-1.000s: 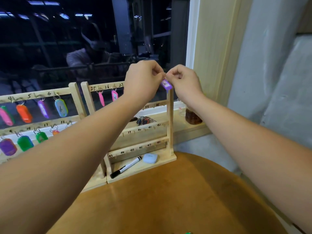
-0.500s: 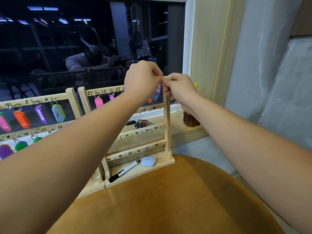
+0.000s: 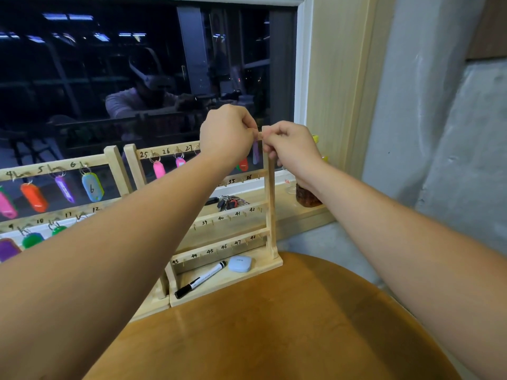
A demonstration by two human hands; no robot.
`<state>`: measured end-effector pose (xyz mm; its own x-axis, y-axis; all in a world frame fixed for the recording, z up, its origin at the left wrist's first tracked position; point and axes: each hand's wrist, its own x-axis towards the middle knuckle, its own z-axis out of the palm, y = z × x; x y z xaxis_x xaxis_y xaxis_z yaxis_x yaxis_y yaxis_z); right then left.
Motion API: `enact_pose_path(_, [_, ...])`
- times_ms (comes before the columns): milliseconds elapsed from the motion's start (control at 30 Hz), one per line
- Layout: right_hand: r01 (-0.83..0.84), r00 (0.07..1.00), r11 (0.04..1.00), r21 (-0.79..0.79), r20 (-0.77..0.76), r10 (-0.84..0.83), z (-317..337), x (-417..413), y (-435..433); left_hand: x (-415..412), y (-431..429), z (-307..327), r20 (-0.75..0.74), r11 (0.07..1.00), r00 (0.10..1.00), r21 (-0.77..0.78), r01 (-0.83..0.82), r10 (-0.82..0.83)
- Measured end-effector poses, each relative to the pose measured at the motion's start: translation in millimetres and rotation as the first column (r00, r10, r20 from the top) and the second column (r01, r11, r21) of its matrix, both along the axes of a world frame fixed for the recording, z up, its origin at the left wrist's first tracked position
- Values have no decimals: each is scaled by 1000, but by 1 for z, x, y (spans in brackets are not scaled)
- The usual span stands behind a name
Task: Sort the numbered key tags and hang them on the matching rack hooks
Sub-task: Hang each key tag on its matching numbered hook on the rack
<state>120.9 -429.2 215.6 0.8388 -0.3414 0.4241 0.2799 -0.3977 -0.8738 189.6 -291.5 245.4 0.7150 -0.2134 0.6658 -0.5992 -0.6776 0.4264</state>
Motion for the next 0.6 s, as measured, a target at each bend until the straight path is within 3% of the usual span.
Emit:
enact_pose_path(133, [53, 998, 999, -11, 24, -53, -6, -9, -3, -1, 4, -4, -16, 1000, 1000, 16, 1, -1])
enact_pose_path(400, [52, 995, 998, -43, 92, -47, -51, -51, 15, -62, 46, -11, 159, 993, 980, 3, 121, -120])
enact_pose_path(600, [-108, 994, 993, -53, -11, 107, -103, -99, 69, -123, 123, -81, -12, 990, 990, 24, 138, -138])
